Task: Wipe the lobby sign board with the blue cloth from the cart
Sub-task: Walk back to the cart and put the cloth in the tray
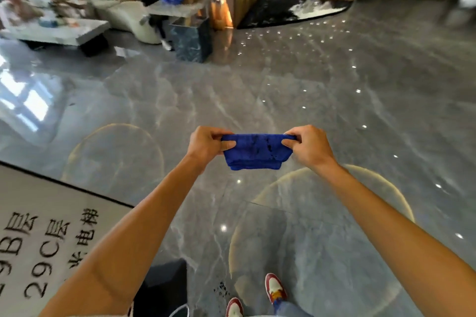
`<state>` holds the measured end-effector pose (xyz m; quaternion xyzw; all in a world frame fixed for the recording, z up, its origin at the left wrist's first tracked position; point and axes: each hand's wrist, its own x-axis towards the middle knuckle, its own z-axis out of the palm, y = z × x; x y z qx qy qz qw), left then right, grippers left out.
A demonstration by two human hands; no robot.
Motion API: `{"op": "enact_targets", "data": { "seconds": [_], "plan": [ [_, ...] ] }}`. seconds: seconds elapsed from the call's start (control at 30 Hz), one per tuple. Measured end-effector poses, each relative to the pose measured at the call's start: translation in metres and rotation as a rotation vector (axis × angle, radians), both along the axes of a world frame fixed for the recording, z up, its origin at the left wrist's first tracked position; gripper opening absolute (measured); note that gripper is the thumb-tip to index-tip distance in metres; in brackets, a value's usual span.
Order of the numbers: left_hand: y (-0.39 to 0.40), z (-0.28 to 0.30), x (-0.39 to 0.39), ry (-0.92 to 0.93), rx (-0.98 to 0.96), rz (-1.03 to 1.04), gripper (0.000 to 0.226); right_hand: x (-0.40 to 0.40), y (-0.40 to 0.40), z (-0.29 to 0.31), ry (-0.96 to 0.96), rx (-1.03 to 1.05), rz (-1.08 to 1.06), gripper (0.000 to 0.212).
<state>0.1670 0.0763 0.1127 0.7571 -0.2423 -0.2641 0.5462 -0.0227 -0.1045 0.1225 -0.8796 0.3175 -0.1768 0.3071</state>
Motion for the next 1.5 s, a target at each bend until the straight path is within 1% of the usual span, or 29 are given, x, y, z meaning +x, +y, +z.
{"op": "enact_targets", "data": {
  "seconds": [0.2, 0.57, 0.67, 0.77, 0.83, 1.0, 1.1, 1.13, 1.2, 1.3, 1.4, 1.5],
  "plan": [
    [-0.037, -0.009, -0.036, 0.018, 0.02, -0.175, 0.024, -0.063, -0.002, -0.005, 0.043, -0.02, -0.193, 0.007],
    [-0.101, 0.004, -0.122, 0.017, -0.031, -0.445, 0.025, -0.175, -0.012, -0.003, 0.012, 0.012, -0.476, 0.006],
    [-0.124, 0.006, -0.159, 0.032, -0.045, -0.517, 0.024, -0.216, -0.021, 0.001, 0.015, -0.002, -0.531, 0.006],
    [-0.148, 0.008, -0.197, 0.024, -0.056, -0.591, 0.032, -0.259, -0.026, 0.004, 0.012, -0.007, -0.61, 0.006],
    [-0.166, 0.009, -0.224, 0.001, -0.067, -0.652, 0.032, -0.29, -0.028, 0.006, 0.008, -0.008, -0.666, 0.007],
    [-0.204, 0.004, -0.298, -0.023, -0.096, -0.797, 0.027, -0.368, -0.027, 0.01, -0.033, -0.005, -0.779, 0.021],
    [-0.221, 0.001, -0.341, -0.02, -0.086, -0.875, 0.027, -0.409, -0.02, 0.011, -0.018, -0.023, -0.858, 0.01],
    [-0.226, 0.001, -0.354, -0.01, -0.078, -0.894, 0.028, -0.421, -0.017, 0.011, -0.01, -0.021, -0.883, 0.011],
    [-0.237, 0.001, -0.381, -0.004, -0.072, -0.941, 0.028, -0.446, -0.01, 0.01, 0.003, -0.03, -0.945, 0.021],
    [-0.25, 0.005, -0.417, 0.011, -0.071, -1.016, 0.03, -0.475, -0.001, 0.012, 0.014, -0.034, -1.048, 0.005],
    [-0.263, 0.008, -0.446, 0.018, -0.064, -1.117, 0.033, -0.495, 0.008, 0.013, -0.001, -0.036, -1.139, 0.005],
    [-0.278, 0.012, -0.471, 0.056, -0.077, -1.233, 0.03, -0.51, 0.016, 0.018, -0.027, -0.043, -1.236, 0.005]
  ]
}}
